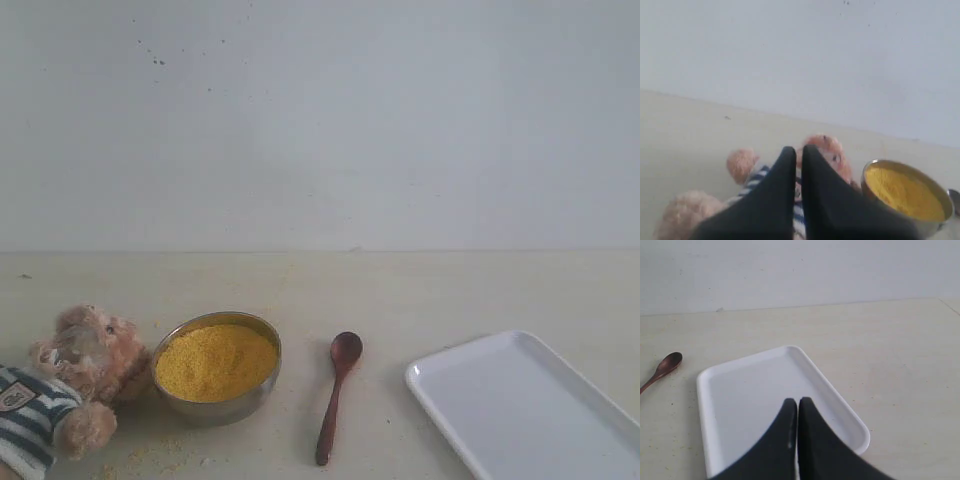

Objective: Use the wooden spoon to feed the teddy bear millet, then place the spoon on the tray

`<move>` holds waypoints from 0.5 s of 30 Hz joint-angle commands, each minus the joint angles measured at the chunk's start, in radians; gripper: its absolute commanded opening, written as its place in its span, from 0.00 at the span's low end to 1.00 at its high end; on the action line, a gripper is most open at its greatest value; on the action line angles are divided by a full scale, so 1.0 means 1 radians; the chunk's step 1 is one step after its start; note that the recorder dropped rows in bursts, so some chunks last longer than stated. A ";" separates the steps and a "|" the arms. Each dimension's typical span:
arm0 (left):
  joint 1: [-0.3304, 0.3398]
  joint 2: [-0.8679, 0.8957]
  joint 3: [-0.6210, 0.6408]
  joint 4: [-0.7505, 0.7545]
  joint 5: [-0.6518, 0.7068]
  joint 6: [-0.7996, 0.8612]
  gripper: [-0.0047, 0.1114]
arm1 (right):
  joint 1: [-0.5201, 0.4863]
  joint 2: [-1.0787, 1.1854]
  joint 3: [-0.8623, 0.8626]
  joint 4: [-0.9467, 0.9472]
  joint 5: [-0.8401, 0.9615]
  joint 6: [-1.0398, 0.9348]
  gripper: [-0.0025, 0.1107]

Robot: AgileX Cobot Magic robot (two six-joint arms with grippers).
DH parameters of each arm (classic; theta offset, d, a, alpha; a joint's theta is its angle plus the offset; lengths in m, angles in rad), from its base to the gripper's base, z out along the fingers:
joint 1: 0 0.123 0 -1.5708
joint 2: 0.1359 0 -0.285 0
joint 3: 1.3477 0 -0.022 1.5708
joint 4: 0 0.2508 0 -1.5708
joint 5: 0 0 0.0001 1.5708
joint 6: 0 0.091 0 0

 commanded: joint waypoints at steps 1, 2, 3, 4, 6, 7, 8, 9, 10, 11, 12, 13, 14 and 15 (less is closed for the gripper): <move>0.000 -0.004 0.004 -0.057 -0.264 -0.067 0.07 | 0.000 -0.005 -0.002 0.001 -0.017 -0.001 0.02; 0.000 -0.004 0.004 -0.075 -0.402 -0.119 0.07 | 0.000 -0.005 -0.002 0.001 -0.017 -0.001 0.02; 0.000 -0.004 0.004 -0.077 -0.564 -0.186 0.07 | 0.000 -0.005 -0.002 0.001 -0.017 -0.001 0.02; 0.000 -0.004 0.004 -0.077 -0.702 -0.234 0.07 | 0.000 -0.005 -0.002 0.001 -0.017 -0.001 0.02; 0.000 -0.004 -0.001 -0.079 -0.986 -0.282 0.07 | 0.000 -0.005 -0.002 0.001 -0.017 -0.001 0.02; 0.000 0.019 -0.034 -0.082 -1.046 -0.282 0.07 | 0.000 -0.005 -0.002 0.001 -0.017 -0.001 0.02; 0.000 0.052 -0.069 -0.084 -1.053 -0.281 0.07 | 0.000 -0.005 -0.002 0.001 -0.017 -0.001 0.02; 0.000 0.099 -0.120 -0.081 -1.027 -0.267 0.07 | 0.000 -0.005 -0.002 0.001 -0.017 -0.001 0.02; 0.000 0.159 -0.176 -0.069 -0.988 -0.254 0.07 | 0.000 -0.005 -0.002 0.001 -0.017 -0.001 0.02; 0.000 0.216 -0.234 -0.049 -0.949 -0.252 0.07 | 0.000 -0.005 -0.002 0.001 -0.017 -0.001 0.02; 0.000 0.300 -0.291 -0.013 -0.918 -0.252 0.07 | 0.000 -0.005 -0.002 0.001 -0.017 -0.001 0.02; 0.000 0.389 -0.348 0.052 -0.876 -0.270 0.07 | 0.000 -0.005 -0.002 0.001 -0.017 -0.001 0.02; 0.000 0.463 -0.393 0.126 -0.827 -0.302 0.07 | 0.000 -0.005 -0.002 0.001 -0.017 -0.001 0.02; 0.000 0.555 -0.447 0.246 -0.740 -0.362 0.07 | 0.000 -0.005 -0.002 0.001 -0.017 -0.001 0.02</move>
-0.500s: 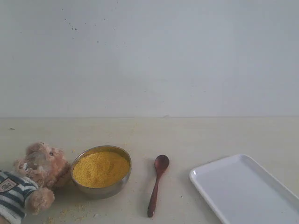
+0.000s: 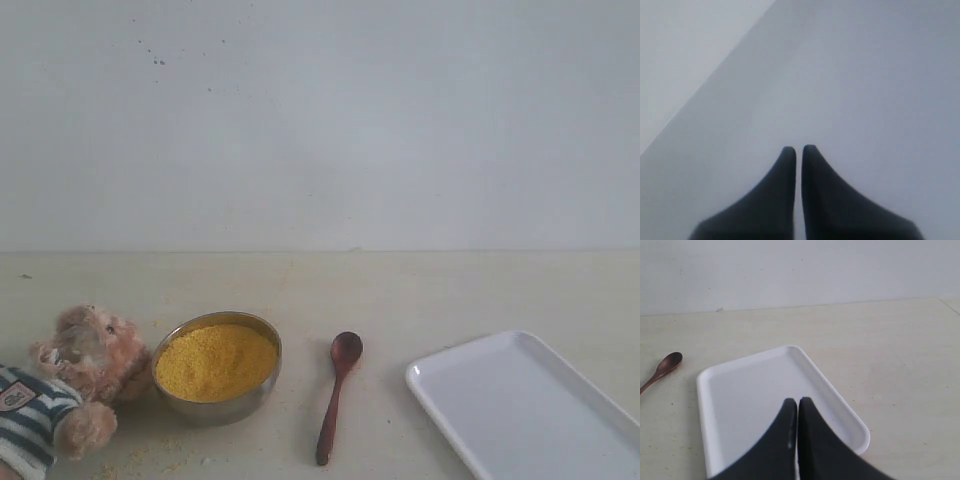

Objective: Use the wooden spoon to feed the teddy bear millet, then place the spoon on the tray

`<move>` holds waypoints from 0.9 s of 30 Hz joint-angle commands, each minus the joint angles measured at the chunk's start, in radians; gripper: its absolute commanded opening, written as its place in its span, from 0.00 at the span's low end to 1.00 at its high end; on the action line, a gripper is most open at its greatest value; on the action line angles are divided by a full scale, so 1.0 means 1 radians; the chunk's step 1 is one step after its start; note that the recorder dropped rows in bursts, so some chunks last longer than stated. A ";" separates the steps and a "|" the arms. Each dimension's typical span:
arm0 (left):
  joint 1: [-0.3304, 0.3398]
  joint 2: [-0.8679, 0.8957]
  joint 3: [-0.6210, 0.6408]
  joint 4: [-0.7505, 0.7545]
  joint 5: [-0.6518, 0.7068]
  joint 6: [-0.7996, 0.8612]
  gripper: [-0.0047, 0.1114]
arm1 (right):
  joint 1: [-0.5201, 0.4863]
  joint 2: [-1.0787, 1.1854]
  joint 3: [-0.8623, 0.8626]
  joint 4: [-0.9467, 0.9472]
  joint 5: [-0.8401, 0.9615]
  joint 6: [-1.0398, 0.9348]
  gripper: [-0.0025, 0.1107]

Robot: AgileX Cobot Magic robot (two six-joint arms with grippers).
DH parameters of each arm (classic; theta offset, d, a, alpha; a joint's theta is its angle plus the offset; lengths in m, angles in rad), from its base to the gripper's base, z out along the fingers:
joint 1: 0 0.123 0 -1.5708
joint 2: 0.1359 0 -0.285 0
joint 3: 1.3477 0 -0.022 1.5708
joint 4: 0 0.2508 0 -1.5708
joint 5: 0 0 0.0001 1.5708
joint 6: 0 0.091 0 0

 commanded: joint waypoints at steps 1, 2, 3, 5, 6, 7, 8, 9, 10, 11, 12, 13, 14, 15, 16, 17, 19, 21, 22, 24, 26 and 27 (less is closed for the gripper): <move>0.000 0.384 -0.235 0.410 0.324 -0.191 0.07 | 0.000 -0.005 -0.002 0.001 -0.017 -0.001 0.02; 0.000 0.456 -0.279 0.537 0.433 -0.307 0.07 | 0.000 -0.005 -0.002 0.001 -0.017 -0.001 0.02; 0.000 0.547 -0.328 0.691 0.572 -0.455 0.07 | 0.000 -0.005 -0.002 0.001 -0.017 -0.001 0.02; 0.000 0.722 -0.399 0.909 0.800 -0.726 0.07 | 0.000 -0.005 -0.002 0.001 -0.017 -0.001 0.02; 0.000 0.793 -0.424 0.974 0.887 -0.826 0.07 | 0.000 -0.005 -0.002 0.001 -0.017 -0.001 0.02; 0.000 0.849 -0.441 1.016 0.935 -0.849 0.07 | 0.000 -0.005 -0.002 0.001 -0.017 -0.001 0.02; 0.000 0.883 -0.445 1.026 0.942 -0.823 0.07 | 0.000 -0.005 -0.002 0.001 -0.017 -0.001 0.02; 0.000 0.913 -0.446 1.021 0.942 -0.764 0.07 | 0.000 -0.005 -0.002 0.001 -0.017 -0.001 0.02; 0.000 0.936 -0.446 1.018 0.956 -0.703 0.07 | 0.000 -0.005 -0.002 0.001 -0.017 -0.001 0.02; -0.006 0.950 -0.446 1.005 0.992 -0.634 0.07 | 0.000 -0.005 -0.002 0.001 -0.017 -0.001 0.02; -0.010 0.965 -0.450 0.980 1.060 -0.550 0.07 | 0.000 -0.005 -0.002 0.001 -0.017 -0.001 0.02; -0.010 0.979 -0.457 0.942 1.134 -0.443 0.07 | 0.000 -0.005 -0.002 0.001 -0.017 -0.001 0.02; -0.010 0.996 -0.468 0.905 1.197 -0.339 0.07 | 0.000 -0.005 -0.002 0.001 -0.017 -0.001 0.02; -0.010 1.011 -0.481 0.833 1.277 -0.245 0.07 | 0.000 -0.005 -0.002 0.001 -0.017 -0.001 0.02; -0.010 1.026 -0.496 0.739 1.323 -0.183 0.07 | 0.000 -0.005 -0.002 0.001 -0.017 -0.001 0.02; -0.010 1.039 -0.515 0.656 1.370 -0.089 0.07 | 0.000 -0.005 -0.002 0.001 -0.017 -0.001 0.02; -0.013 1.054 -0.555 0.410 1.462 0.148 0.07 | 0.000 -0.005 -0.002 0.001 -0.017 -0.001 0.02; -0.011 1.067 -0.600 0.199 1.564 0.378 0.07 | 0.000 -0.005 -0.002 0.001 -0.017 -0.001 0.02; -0.011 1.073 -0.625 0.122 1.612 0.480 0.07 | 0.000 -0.005 -0.002 0.001 -0.017 -0.001 0.02; -0.011 1.096 -0.671 0.074 1.662 0.510 0.07 | 0.000 -0.005 -0.002 0.001 -0.017 -0.001 0.02; -0.004 1.136 -0.717 0.056 1.669 0.458 0.07 | 0.000 -0.005 -0.002 0.001 -0.017 -0.001 0.02; 0.006 1.156 -0.736 0.032 1.670 0.424 0.07 | 0.000 -0.005 -0.002 0.001 -0.017 -0.001 0.02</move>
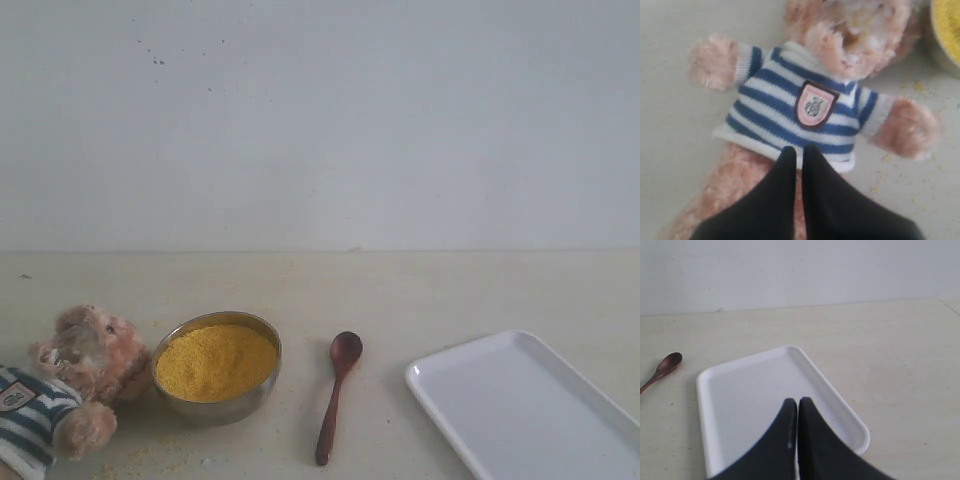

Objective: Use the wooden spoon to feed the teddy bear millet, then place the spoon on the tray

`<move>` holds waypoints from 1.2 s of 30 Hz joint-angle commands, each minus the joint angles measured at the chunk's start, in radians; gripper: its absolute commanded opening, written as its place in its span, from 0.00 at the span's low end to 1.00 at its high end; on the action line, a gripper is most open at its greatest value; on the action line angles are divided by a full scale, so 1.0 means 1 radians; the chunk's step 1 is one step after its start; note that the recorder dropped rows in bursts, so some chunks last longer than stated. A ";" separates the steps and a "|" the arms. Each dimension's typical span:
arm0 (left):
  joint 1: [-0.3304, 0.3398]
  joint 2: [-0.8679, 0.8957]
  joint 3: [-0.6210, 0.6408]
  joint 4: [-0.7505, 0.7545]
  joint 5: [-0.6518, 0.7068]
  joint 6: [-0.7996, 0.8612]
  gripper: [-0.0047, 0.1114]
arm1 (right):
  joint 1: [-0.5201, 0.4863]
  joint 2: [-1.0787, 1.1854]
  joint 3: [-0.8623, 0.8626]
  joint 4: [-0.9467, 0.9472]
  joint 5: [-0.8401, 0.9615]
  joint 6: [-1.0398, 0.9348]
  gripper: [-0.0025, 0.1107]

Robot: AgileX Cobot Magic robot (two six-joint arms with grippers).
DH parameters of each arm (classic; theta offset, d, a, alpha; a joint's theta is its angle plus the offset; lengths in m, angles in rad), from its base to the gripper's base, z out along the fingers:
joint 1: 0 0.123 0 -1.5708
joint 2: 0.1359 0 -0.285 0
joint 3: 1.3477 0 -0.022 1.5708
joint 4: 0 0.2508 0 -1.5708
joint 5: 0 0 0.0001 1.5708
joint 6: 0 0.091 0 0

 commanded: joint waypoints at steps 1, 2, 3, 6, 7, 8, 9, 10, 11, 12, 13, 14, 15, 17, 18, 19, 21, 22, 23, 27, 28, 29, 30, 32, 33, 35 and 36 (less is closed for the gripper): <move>0.027 0.085 -0.091 -0.150 0.049 -0.052 0.07 | 0.000 -0.005 -0.002 0.001 -0.015 -0.001 0.02; 0.040 0.111 -0.105 -0.207 0.066 -0.069 0.07 | 0.000 -0.005 -0.002 0.001 -0.015 -0.001 0.02; 0.052 0.132 -0.115 -0.248 0.075 -0.069 0.07 | 0.000 -0.005 -0.002 0.001 -0.015 -0.001 0.02; 0.070 0.194 -0.145 -0.280 0.082 -0.065 0.08 | 0.000 -0.005 -0.002 0.001 -0.015 -0.001 0.02; 0.078 0.213 -0.153 -0.263 0.082 -0.065 0.09 | 0.000 -0.005 -0.002 0.001 -0.015 -0.001 0.02; 0.080 0.226 -0.158 -0.245 0.084 -0.059 0.13 | 0.000 -0.005 -0.002 0.001 -0.015 -0.001 0.02; 0.080 0.233 -0.164 -0.210 0.094 -0.057 0.18 | 0.000 -0.005 -0.002 0.001 -0.015 -0.001 0.02; 0.080 0.241 -0.168 -0.172 0.098 -0.057 0.27 | 0.000 -0.005 -0.002 0.001 -0.015 -0.001 0.02; 0.080 0.240 -0.169 -0.148 0.092 -0.057 0.34 | 0.000 -0.005 -0.002 0.001 -0.015 -0.001 0.02; 0.080 0.240 -0.169 -0.148 0.080 -0.059 0.43 | 0.000 -0.005 -0.002 0.001 -0.015 -0.001 0.02; 0.080 0.236 -0.169 -0.148 0.054 -0.084 0.59 | 0.000 -0.005 -0.002 0.001 -0.015 -0.001 0.02; 0.080 0.231 -0.171 -0.148 0.046 -0.118 0.69 | 0.000 -0.005 -0.002 0.001 -0.015 -0.001 0.02; 0.080 0.229 -0.171 -0.148 0.036 -0.144 0.82 | 0.000 -0.005 -0.002 0.001 -0.015 -0.001 0.02; 0.080 0.225 -0.171 -0.139 -0.001 -0.128 0.98 | 0.000 -0.005 -0.002 0.001 -0.015 -0.001 0.02; 0.080 0.225 -0.173 -0.124 -0.012 -0.106 0.98 | 0.000 -0.005 -0.002 0.001 -0.015 -0.001 0.02; 0.080 0.225 -0.173 -0.109 -0.027 -0.073 0.98 | 0.000 -0.005 -0.002 0.001 -0.015 -0.001 0.02; 0.080 0.225 -0.173 -0.091 -0.038 -0.002 0.98 | 0.000 -0.005 -0.002 0.001 -0.015 -0.001 0.02; 0.080 0.225 -0.173 -0.082 -0.039 0.039 0.98 | 0.000 -0.005 -0.002 0.001 -0.015 -0.001 0.02; 0.080 0.227 -0.173 -0.063 -0.039 0.066 0.98 | 0.000 -0.005 -0.002 0.001 -0.015 -0.001 0.02; 0.080 0.240 -0.166 0.105 0.004 0.169 0.98 | 0.000 -0.005 -0.002 0.001 -0.015 -0.001 0.02; 0.080 0.244 -0.158 0.162 0.013 0.169 0.98 | 0.000 -0.005 -0.002 0.001 -0.015 -0.001 0.02; 0.080 0.246 -0.146 0.191 0.011 0.169 0.98 | 0.000 -0.005 -0.002 0.001 -0.015 -0.001 0.02; 0.080 0.248 -0.136 0.191 0.004 0.169 0.98 | 0.000 -0.005 -0.002 0.001 -0.015 -0.001 0.02; 0.080 0.255 -0.105 0.164 -0.026 0.169 0.98 | 0.000 -0.005 -0.002 0.001 -0.015 -0.001 0.02; 0.080 0.254 -0.093 0.147 -0.050 0.169 0.98 | 0.000 -0.005 -0.002 0.001 -0.015 -0.001 0.02; 0.080 0.263 -0.062 0.114 -0.088 0.169 0.98 | 0.000 -0.005 -0.002 0.001 -0.015 -0.001 0.02; 0.080 0.268 -0.053 0.094 -0.104 0.169 0.98 | 0.000 -0.005 -0.002 0.001 -0.015 -0.001 0.02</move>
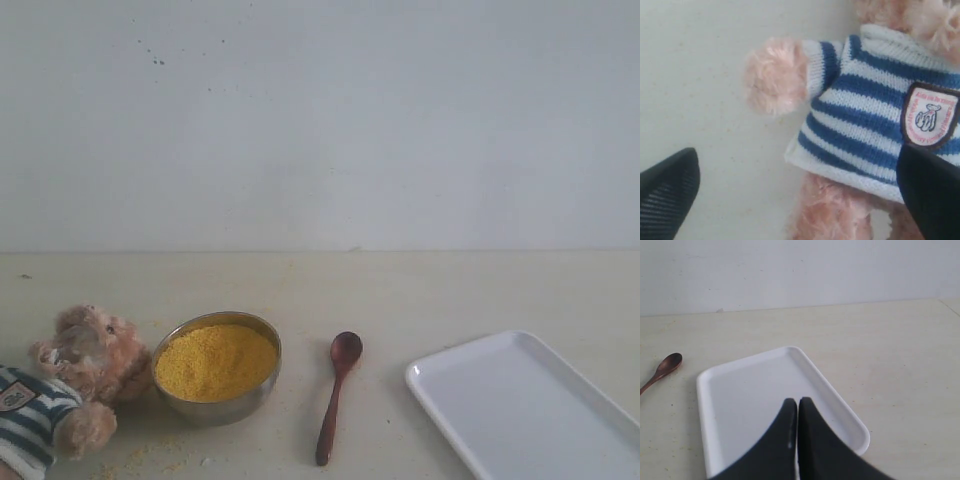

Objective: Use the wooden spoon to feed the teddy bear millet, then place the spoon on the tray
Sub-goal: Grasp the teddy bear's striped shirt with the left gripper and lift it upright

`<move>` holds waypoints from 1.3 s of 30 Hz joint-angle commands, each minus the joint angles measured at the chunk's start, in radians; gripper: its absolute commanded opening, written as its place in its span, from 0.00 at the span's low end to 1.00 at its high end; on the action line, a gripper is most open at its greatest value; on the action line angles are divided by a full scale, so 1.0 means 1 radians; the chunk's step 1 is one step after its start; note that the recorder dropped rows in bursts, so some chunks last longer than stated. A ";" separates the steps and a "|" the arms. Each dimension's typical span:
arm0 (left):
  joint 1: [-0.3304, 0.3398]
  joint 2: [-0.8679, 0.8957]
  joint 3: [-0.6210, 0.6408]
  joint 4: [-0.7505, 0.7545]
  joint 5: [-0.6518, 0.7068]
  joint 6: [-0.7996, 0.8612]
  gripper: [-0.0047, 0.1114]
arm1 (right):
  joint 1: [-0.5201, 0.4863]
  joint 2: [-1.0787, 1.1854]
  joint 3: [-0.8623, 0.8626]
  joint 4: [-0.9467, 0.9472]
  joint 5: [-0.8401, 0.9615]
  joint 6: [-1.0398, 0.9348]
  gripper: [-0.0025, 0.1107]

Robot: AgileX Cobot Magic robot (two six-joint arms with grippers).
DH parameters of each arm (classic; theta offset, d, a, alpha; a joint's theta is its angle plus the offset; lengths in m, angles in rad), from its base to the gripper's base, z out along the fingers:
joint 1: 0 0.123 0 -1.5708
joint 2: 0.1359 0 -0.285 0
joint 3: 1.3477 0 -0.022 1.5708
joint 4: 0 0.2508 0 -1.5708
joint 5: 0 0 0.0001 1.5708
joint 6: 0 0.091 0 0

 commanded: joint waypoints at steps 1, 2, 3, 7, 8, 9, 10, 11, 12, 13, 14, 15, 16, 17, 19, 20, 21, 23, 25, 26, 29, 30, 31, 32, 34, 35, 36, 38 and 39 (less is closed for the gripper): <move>0.001 0.027 0.053 -0.100 -0.089 0.005 0.98 | 0.000 -0.005 -0.002 0.001 -0.013 -0.001 0.02; 0.001 0.038 0.055 -0.146 -0.107 0.005 0.98 | 0.000 -0.005 -0.002 0.001 -0.013 -0.001 0.02; 0.001 0.051 0.055 -0.184 -0.119 0.005 0.98 | 0.000 -0.005 -0.002 0.001 -0.013 -0.001 0.02; 0.001 0.109 0.055 -0.374 -0.152 0.109 0.98 | 0.000 -0.005 -0.002 0.001 -0.013 -0.001 0.02; 0.001 0.126 0.055 -0.417 -0.152 0.158 0.98 | 0.000 -0.005 -0.002 0.001 -0.013 -0.001 0.02; 0.001 0.142 0.055 -0.446 -0.152 0.192 0.98 | 0.000 -0.005 -0.002 0.001 -0.013 -0.001 0.02; 0.001 0.162 0.055 -0.473 -0.152 0.227 0.98 | 0.000 -0.005 -0.002 0.001 -0.013 -0.001 0.02; 0.001 0.181 0.055 -0.497 -0.152 0.253 0.98 | 0.000 -0.005 -0.002 0.001 -0.013 -0.001 0.02; 0.001 0.197 0.055 -0.512 -0.152 0.272 0.98 | 0.000 -0.005 -0.002 0.001 -0.013 -0.001 0.02; 0.001 0.216 0.055 -0.528 -0.152 0.290 0.98 | 0.000 -0.005 -0.002 0.001 -0.013 -0.001 0.02; 0.001 0.233 0.055 -0.535 -0.152 0.309 0.98 | 0.000 -0.005 -0.002 0.001 -0.013 -0.001 0.02; 0.001 0.250 0.053 -0.543 -0.148 0.314 0.98 | 0.000 -0.005 -0.002 0.001 -0.013 -0.001 0.02; 0.001 0.263 0.053 -0.549 -0.149 0.314 0.98 | 0.000 -0.005 -0.002 0.001 -0.013 -0.001 0.02; 0.001 0.274 0.053 -0.554 -0.149 0.316 0.97 | 0.000 -0.005 -0.002 0.001 -0.013 -0.001 0.02; 0.001 0.288 0.053 -0.556 -0.145 0.330 0.88 | 0.000 -0.005 -0.002 0.001 -0.013 -0.001 0.02; 0.001 0.290 0.053 -0.556 -0.144 0.341 0.78 | 0.000 -0.005 -0.002 0.001 -0.013 -0.001 0.02; 0.001 0.290 0.053 -0.556 -0.144 0.344 0.63 | 0.000 -0.005 -0.002 0.001 -0.013 -0.001 0.02; 0.001 0.288 0.053 -0.556 -0.141 0.344 0.24 | 0.000 -0.005 -0.002 0.001 -0.013 -0.001 0.02; 0.001 0.284 0.051 -0.557 -0.144 0.351 0.10 | 0.000 -0.005 -0.002 0.001 -0.013 -0.001 0.02; 0.001 0.280 0.049 -0.562 -0.144 0.349 0.09 | 0.000 -0.005 -0.002 0.001 -0.013 -0.001 0.02; 0.001 0.257 0.038 -0.572 -0.142 0.347 0.07 | 0.000 -0.005 -0.002 0.001 -0.013 -0.001 0.02; 0.001 0.244 0.033 -0.579 -0.142 0.345 0.08 | 0.000 -0.005 -0.002 0.001 -0.013 -0.001 0.02; 0.001 0.230 0.031 -0.582 -0.140 0.335 0.08 | 0.000 -0.005 -0.002 0.001 -0.013 -0.001 0.02; 0.001 0.205 0.029 -0.591 -0.138 0.319 0.08 | 0.000 -0.005 -0.002 0.001 -0.013 -0.001 0.02; 0.001 0.159 0.029 -0.601 -0.138 0.298 0.08 | 0.000 -0.005 -0.002 0.001 -0.013 -0.001 0.02; 0.001 0.134 0.029 -0.610 -0.128 0.285 0.08 | 0.000 -0.005 -0.002 0.001 -0.013 -0.001 0.02; 0.001 0.110 0.029 -0.619 -0.118 0.280 0.08 | 0.000 -0.005 -0.002 0.001 -0.013 -0.001 0.02; 0.001 0.072 0.029 -0.638 -0.089 0.266 0.08 | 0.000 -0.005 -0.002 0.001 -0.013 -0.001 0.02; 0.001 0.060 0.029 -0.642 -0.075 0.250 0.08 | 0.000 -0.005 -0.002 0.001 -0.013 -0.001 0.02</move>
